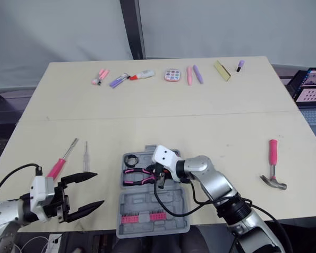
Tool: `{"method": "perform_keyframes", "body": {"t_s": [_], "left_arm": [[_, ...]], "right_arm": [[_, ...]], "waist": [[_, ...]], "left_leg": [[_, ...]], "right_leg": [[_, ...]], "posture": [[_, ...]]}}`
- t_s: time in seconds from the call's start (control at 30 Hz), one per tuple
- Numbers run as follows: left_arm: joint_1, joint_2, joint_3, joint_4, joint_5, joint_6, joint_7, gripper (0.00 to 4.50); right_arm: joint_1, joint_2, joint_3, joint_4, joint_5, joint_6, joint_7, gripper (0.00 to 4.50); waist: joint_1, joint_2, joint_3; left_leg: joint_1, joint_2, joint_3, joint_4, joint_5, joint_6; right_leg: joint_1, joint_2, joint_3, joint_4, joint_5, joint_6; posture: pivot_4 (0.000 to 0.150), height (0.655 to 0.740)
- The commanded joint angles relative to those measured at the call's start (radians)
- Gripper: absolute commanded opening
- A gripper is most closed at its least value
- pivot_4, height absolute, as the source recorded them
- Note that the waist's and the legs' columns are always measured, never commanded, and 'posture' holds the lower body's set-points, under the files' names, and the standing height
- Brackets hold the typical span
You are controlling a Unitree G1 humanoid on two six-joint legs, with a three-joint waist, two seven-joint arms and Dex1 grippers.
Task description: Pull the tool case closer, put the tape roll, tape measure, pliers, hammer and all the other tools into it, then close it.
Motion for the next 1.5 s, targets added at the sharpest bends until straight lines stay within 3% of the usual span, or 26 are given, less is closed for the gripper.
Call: {"method": "perform_keyframes", "body": {"t_s": [0.03, 1.5], "left_arm": [[0.001, 0.005, 0.004, -0.020, -0.007, 0.002, 0.004, 4.50], [0.015, -0.022, -0.005, -0.006, 0.004, -0.027, 0.004, 4.50]], "right_arm": [[0.002, 0.005, 0.005, -0.013, -0.012, -0.023, -0.002, 0.02], [0.052, -0.051, 0.143, 0.136, -0.340, -0.104, -0.036, 0.02]], "waist": [[0.000, 0.000, 0.000], [0.003, -0.008, -0.017]], "left_leg": [[0.000, 0.000, 0.000, 0.000, 0.000, 0.000], [0.009, 0.000, -0.003, -0.001, 0.000, 0.000]], "right_leg": [[0.000, 0.000, 0.000, 0.000, 0.000, 0.000], [0.010, 0.001, 0.000, -0.003, 0.000, 0.000]], "posture": [[0.150, 0.7400], [0.150, 0.7400]]}}
